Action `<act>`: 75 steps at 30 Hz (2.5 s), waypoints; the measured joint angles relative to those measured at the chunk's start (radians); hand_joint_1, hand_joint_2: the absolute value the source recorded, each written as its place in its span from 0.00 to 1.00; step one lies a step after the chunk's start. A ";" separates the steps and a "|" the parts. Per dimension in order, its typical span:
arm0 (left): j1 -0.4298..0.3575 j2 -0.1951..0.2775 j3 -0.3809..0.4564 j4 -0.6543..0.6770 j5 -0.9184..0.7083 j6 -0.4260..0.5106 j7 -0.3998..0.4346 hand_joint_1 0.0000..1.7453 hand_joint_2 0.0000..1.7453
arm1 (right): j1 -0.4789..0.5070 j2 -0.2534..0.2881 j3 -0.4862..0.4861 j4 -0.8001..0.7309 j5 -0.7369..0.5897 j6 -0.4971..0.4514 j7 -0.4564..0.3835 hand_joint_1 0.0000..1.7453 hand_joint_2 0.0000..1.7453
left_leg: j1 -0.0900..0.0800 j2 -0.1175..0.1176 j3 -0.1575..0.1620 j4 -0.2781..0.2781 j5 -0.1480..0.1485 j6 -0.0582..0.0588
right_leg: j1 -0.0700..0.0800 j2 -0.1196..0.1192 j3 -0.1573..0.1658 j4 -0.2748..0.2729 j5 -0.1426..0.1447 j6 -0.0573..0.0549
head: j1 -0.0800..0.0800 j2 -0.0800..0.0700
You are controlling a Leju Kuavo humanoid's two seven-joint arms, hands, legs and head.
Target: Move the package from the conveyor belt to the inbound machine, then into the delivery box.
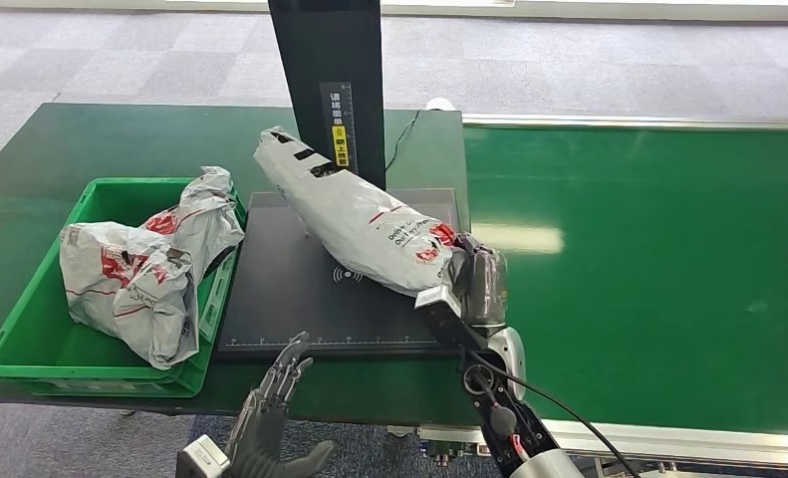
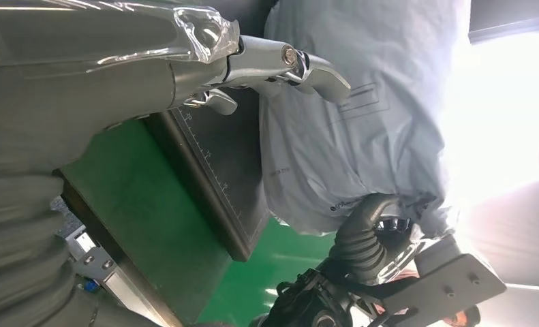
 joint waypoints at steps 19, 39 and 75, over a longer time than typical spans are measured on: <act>-0.001 0.005 0.001 -0.002 0.015 -0.018 0.007 0.00 1.00 | -0.003 -0.023 -0.027 0.095 -0.017 0.340 0.097 0.00 1.00 | 0.000 0.000 0.000 0.000 0.000 0.000 | 0.000 0.000 0.000 0.000 0.000 0.000 | 0.000 0.000; -0.002 0.008 0.010 -0.002 0.011 -0.030 -0.002 0.00 1.00 | 0.202 -0.067 -0.101 -0.097 -0.229 0.679 0.039 0.00 1.00 | 0.000 0.000 -0.001 0.000 -0.001 0.000 | 0.000 0.001 -0.001 0.000 0.000 0.000 | 0.000 0.000; -0.168 0.031 0.090 -0.214 -0.329 0.591 0.024 0.00 1.00 | 0.453 -0.034 -0.329 -0.619 -0.592 1.016 -0.017 0.00 1.00 | 0.000 0.000 0.001 0.000 0.000 0.001 | 0.000 0.001 0.001 0.000 0.001 0.000 | 0.000 0.000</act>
